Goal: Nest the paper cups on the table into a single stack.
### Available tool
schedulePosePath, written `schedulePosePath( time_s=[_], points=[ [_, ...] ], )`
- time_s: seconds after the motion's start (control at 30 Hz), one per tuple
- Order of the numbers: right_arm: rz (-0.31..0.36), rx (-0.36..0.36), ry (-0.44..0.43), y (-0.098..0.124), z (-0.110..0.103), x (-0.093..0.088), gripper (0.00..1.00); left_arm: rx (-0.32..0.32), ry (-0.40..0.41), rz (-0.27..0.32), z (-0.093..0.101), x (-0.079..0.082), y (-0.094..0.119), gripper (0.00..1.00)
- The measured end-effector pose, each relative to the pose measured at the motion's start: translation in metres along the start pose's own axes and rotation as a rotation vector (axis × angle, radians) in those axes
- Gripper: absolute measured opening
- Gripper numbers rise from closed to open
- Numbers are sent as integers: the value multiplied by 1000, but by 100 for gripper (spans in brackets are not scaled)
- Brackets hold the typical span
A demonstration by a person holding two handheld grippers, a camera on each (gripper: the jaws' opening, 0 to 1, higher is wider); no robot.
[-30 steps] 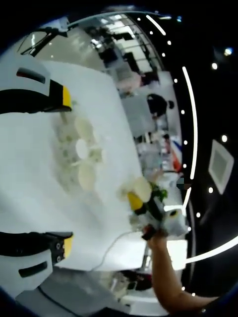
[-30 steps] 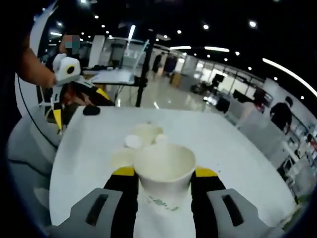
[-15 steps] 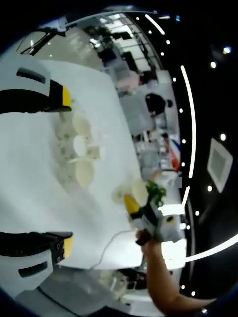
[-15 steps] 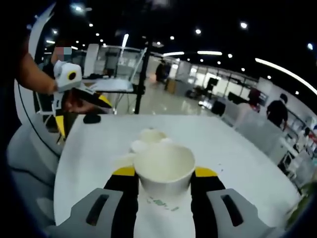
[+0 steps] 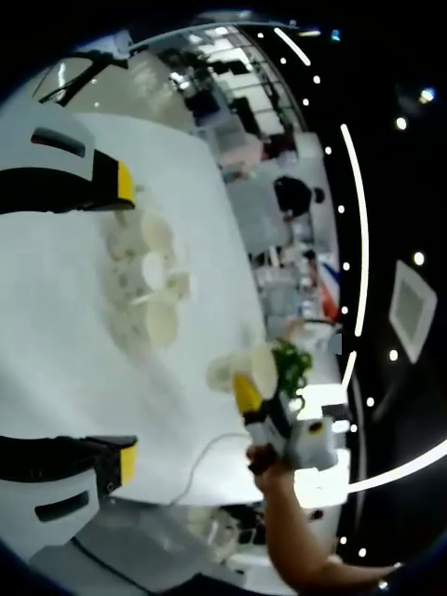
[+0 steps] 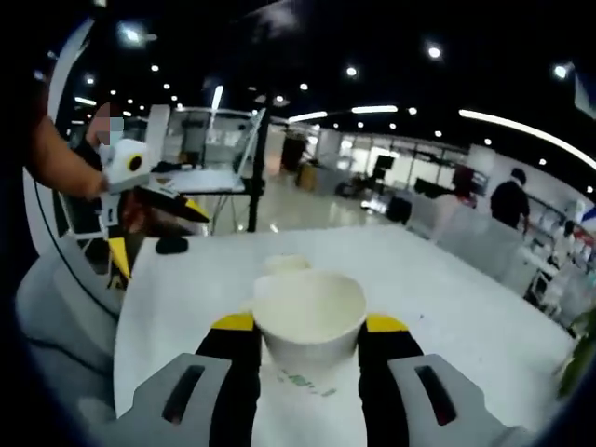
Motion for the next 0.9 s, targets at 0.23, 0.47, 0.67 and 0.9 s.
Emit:
schedulePosePath(
  time_s=[0.23,0.47,0.67,0.9],
  points=[
    [55,-23,-45,10,-14,-2,37,-15,-2,0,6,0,-3,99],
    [99,-22,-63,19,-29,-1,37,-33,8,-5,9,-2,-5,99],
    [126,-31,-90,26,-35,-2,37,-23,2,-32,10,-7,-6,99],
    [167,-26,-106,30,-46,-4,37,-31,-9,-28,16,-7,-5,99]
  ],
)
Point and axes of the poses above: the point that each gripper's makers call its tool centre point, and the gripper's own axes: y roughly backward along the fingers, z roughly to its right, x roughly out of its top, the point moved 6 cm from there along y, roughly backward along the fingers
